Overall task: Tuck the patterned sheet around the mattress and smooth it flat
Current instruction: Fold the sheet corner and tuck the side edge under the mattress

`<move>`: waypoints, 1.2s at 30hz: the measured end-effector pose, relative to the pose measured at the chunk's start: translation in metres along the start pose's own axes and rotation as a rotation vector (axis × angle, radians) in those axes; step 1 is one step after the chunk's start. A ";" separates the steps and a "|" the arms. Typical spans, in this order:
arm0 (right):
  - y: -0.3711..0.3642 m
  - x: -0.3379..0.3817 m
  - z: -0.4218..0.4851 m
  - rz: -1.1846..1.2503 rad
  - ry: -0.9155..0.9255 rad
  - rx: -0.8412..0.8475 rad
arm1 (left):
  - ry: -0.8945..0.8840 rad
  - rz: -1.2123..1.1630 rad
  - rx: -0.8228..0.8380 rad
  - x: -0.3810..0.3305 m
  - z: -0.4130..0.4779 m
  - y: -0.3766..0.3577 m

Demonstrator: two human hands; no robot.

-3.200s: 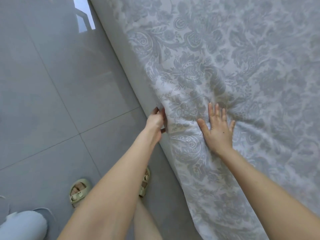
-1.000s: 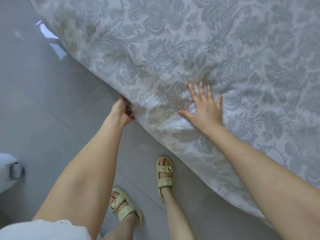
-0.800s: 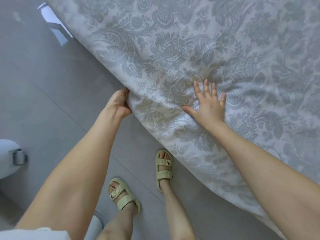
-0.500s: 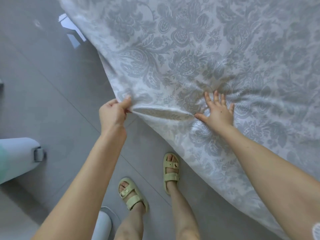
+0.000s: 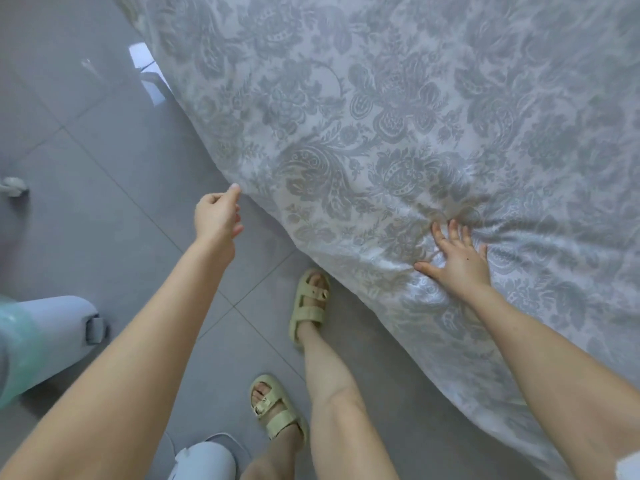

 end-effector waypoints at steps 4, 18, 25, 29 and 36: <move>0.032 0.009 -0.004 -0.216 -0.020 0.094 | 0.126 -0.011 -0.042 -0.003 0.031 0.002; 0.163 0.359 0.097 -0.110 0.604 -0.414 | 0.327 -0.230 -0.077 -0.033 0.196 -0.013; 0.147 0.359 0.107 -0.150 0.587 -0.422 | 0.485 -0.388 0.187 -0.058 0.211 -0.016; 0.150 0.364 0.105 -0.133 0.528 -0.338 | 0.516 -0.582 0.281 -0.087 0.180 0.015; 0.162 0.366 0.104 -0.242 0.357 -0.065 | 0.148 -0.383 0.280 -0.172 0.129 0.071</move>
Point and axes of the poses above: each hand's wrist, its own z-axis towards the middle knuckle, its own y-axis out of the back of the hand, x = y × z, the point moved 8 cm from there along z, towards the middle knuckle, and after that the axes turned 8 degrees about -y, right-handed, at the moved point
